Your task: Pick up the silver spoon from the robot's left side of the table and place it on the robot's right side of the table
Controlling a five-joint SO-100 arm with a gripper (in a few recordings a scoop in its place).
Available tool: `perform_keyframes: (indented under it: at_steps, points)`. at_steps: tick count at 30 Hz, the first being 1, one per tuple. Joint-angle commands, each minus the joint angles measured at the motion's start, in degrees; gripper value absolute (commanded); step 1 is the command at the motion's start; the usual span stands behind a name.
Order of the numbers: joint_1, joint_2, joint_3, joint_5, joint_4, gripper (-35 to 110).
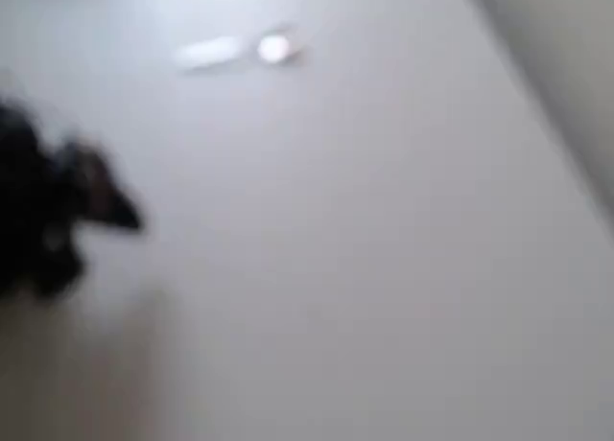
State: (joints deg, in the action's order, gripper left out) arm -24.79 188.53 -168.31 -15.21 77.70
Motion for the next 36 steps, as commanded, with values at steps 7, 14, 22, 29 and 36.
perform_keyframes:
  at_steps: [7, 14, 22, 29, 36]
  points:
    - [-0.53, 0.18, -0.79, -0.97, 0.0, -2]
    - [-0.53, 0.18, -0.79, -0.97, 0.0, -2]
    - [9.76, 0.09, -1.58, -12.74, -8.7, -2]
    - [32.34, -32.61, 29.79, -20.13, -7.91, -1]
    - [48.16, -87.71, 83.85, -25.05, 8.26, 7]
